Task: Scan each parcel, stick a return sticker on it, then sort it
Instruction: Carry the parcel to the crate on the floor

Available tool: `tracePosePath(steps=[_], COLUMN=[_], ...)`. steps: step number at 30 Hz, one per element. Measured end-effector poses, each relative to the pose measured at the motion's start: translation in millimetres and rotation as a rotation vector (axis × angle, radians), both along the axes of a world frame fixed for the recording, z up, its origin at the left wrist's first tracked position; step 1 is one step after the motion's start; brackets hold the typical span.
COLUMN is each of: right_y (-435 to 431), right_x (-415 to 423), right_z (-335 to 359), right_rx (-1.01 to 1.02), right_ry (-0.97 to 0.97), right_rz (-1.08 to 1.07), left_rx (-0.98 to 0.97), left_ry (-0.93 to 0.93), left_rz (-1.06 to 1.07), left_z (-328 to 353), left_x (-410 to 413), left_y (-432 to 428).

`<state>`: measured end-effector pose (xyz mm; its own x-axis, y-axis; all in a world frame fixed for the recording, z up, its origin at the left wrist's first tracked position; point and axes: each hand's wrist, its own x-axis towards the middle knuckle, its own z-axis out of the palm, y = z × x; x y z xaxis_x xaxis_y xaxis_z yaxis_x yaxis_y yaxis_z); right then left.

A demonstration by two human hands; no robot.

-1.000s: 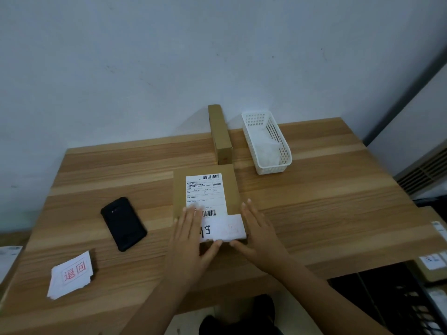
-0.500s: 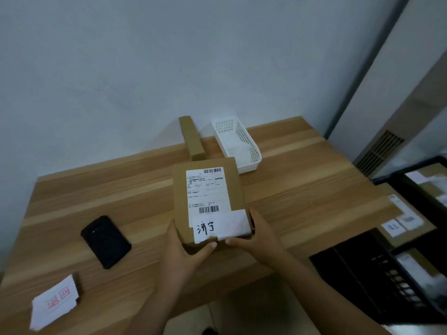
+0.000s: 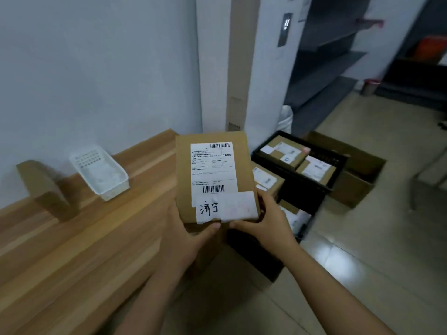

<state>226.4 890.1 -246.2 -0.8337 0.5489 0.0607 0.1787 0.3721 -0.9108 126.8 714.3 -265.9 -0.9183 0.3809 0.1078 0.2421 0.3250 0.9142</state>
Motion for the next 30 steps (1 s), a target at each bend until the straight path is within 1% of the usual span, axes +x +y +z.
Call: tracePosePath(steps=[4,7,10,13,17,23,26,30], right_y=[57,91,121,146,179,236,262,286], right_x=[68,104,125,129,109,48,13,-21], right_z=[-3,-4,-9,-16,-39,-96,-128,-172], right_rx=[-0.015,-0.032,-0.076,-0.131,-0.199,-0.319,-0.385,-0.448], right_ry=[0.019,0.041,0.059,0.078,0.093,0.073,0.021,-0.080], right_rz=[-0.158,-0.248,-0.312,-0.356,-0.415,-0.570,-0.643,-0.722], left_rx=[0.005,0.007,-0.002,-0.041,-0.109,-0.261,-0.355,-0.456], left_ry=[0.008,0.048,0.022,0.014,0.021,0.020,0.005,-0.090], left_rz=[-0.164,-0.261,-0.350,-0.405,-0.468,-0.543,-0.604,-0.672], left_z=[3,6,4,-3,-18,-69,-104,-150], left_x=[47,70,79,73,48,-25,-61,-97], left_y=[73,119,159,196,244,330,369,404])
